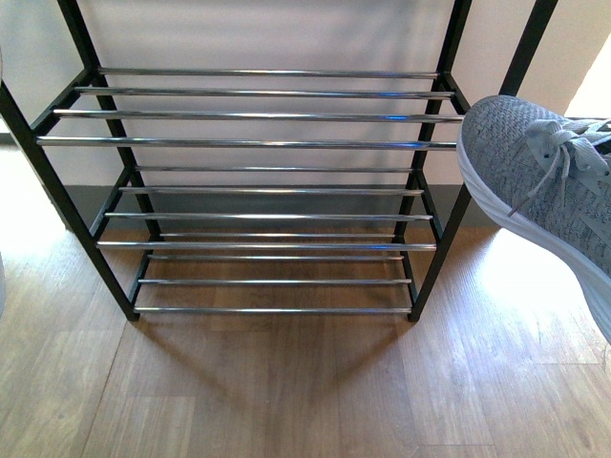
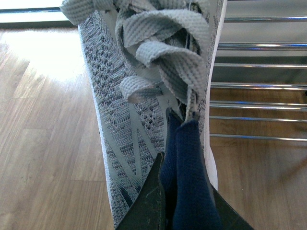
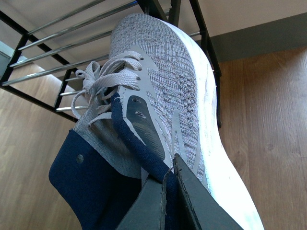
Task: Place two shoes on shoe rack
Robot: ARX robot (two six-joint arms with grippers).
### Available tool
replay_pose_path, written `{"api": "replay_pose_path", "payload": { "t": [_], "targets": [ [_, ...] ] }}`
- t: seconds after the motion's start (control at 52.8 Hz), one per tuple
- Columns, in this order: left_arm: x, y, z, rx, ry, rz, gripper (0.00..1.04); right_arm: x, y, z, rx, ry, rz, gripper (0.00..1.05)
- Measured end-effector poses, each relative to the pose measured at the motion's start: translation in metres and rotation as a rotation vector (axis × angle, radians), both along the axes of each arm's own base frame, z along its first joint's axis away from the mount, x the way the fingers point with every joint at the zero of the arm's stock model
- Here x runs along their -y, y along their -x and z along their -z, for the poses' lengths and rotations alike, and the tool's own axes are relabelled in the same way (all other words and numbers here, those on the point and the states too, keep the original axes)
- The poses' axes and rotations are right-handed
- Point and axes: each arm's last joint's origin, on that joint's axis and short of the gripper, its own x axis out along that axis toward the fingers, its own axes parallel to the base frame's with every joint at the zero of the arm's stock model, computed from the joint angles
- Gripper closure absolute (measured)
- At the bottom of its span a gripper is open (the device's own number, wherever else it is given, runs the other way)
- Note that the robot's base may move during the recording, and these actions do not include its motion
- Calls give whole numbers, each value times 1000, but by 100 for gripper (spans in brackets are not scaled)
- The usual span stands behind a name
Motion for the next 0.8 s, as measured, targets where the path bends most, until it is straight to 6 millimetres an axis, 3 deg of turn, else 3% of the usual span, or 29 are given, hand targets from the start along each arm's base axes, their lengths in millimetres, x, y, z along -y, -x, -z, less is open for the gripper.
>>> {"api": "replay_pose_path", "payload": {
  "t": [0.796],
  "targets": [
    [0, 0, 0, -1, 0, -1, 102, 0, 0, 0, -1, 0, 0, 104]
  ]
}}
